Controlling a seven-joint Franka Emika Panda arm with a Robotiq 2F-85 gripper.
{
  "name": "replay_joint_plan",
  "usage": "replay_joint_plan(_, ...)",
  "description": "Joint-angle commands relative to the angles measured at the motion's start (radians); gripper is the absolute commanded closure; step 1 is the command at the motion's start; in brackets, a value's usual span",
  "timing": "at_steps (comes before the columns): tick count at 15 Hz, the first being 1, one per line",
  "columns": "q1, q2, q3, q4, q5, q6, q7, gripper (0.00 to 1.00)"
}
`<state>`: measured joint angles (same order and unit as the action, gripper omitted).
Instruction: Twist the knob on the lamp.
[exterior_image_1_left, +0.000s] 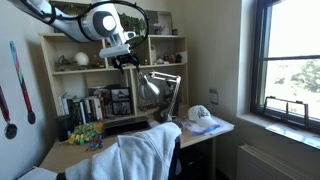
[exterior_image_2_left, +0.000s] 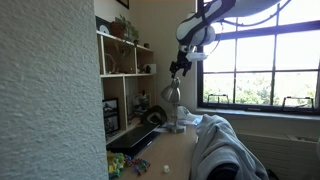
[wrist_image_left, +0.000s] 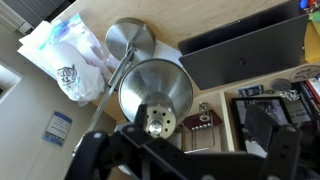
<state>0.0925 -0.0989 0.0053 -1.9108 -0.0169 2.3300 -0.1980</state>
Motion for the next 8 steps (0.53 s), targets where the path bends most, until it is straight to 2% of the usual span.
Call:
replay_joint_plan(1,-0.019,0.047,0.002,0.05,0.037,0.021,-0.043,0.0)
replay_joint_plan(8,-0.042,0.106,0.004,0.1,0.069,0.056,-0.058,0.0)
